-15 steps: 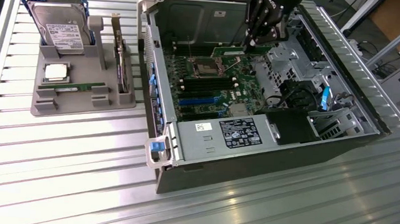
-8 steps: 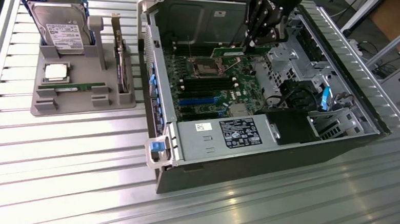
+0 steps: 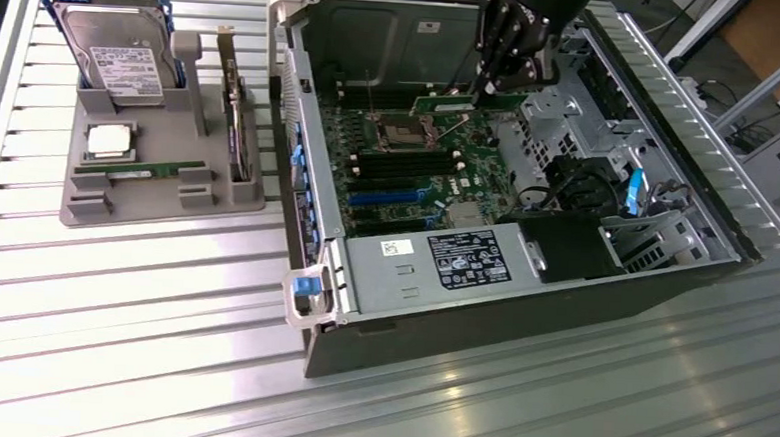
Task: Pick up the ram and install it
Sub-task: 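Insert the ram into the slot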
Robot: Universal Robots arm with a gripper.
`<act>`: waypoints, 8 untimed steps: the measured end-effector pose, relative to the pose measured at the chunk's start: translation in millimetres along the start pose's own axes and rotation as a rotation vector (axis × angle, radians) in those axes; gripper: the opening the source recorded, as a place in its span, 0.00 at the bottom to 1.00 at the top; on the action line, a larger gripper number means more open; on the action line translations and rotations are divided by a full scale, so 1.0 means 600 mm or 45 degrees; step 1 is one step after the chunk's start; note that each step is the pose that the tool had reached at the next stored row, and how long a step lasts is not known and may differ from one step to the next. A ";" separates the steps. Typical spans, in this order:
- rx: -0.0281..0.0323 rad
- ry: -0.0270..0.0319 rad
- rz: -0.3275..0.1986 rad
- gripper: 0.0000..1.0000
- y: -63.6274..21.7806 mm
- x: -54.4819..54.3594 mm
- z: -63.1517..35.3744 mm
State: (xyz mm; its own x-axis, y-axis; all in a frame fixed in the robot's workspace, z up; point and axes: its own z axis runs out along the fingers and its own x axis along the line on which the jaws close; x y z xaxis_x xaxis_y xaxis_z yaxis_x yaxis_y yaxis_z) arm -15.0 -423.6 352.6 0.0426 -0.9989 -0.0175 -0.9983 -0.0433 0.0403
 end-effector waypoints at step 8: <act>0.0000 0.0000 0.000 0.13 0.000 0.000 0.005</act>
State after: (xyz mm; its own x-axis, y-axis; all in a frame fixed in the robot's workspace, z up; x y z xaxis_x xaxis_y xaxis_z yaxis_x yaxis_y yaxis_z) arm -15.1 -423.6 349.6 0.0426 -0.9989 -0.0175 -0.9983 -0.0432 0.0403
